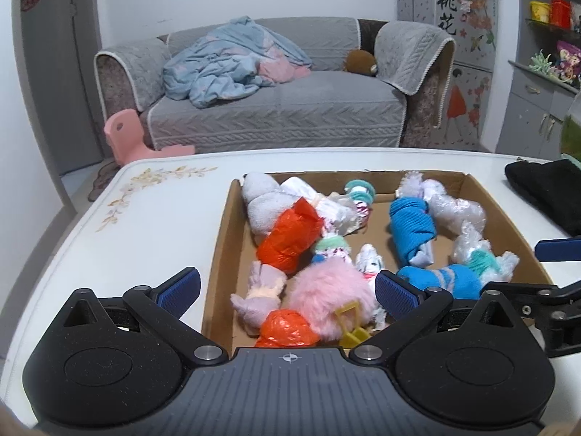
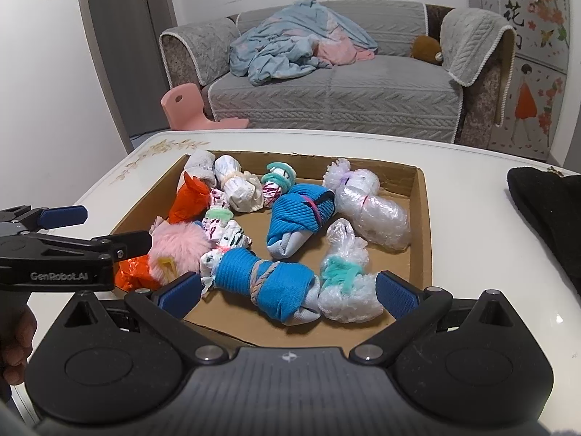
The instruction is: Organize objects
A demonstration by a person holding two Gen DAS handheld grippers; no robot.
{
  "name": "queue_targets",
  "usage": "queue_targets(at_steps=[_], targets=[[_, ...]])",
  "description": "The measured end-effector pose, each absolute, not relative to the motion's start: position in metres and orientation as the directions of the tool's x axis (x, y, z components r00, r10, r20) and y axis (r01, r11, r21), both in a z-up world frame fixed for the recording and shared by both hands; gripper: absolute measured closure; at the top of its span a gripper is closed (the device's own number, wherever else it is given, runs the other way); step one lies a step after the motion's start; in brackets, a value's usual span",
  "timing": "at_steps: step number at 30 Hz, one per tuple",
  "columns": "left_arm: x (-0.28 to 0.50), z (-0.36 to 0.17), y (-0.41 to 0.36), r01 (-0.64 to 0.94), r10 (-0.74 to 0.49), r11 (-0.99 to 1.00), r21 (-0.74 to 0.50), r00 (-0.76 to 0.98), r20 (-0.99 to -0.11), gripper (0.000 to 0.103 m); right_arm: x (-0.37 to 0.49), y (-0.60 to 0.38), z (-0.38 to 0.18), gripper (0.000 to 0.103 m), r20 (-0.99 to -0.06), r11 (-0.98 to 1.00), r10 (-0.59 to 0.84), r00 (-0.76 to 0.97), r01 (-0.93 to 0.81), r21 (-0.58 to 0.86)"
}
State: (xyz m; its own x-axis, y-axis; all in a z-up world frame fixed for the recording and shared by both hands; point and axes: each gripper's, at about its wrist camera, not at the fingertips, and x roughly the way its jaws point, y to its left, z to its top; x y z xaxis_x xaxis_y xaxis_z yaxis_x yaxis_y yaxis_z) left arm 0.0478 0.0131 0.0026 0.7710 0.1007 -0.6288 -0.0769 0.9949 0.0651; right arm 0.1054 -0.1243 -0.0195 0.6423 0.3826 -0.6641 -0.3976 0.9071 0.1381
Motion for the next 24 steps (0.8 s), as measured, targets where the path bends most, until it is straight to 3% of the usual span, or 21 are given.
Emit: queue_targets(at_steps=[16,24], targets=[[0.052,0.005,0.023,-0.148,0.175,0.984,0.095,0.761,-0.625,0.001,0.105,-0.119,-0.020,0.001,-0.661,0.902,0.390,0.641,-0.411,0.133],[0.047,0.017,0.019,-0.146,0.179,0.984,0.104,0.797,-0.577,0.001,0.105,-0.111,-0.018,0.001,-0.655,0.898,0.397,0.643,-0.418,0.134]])
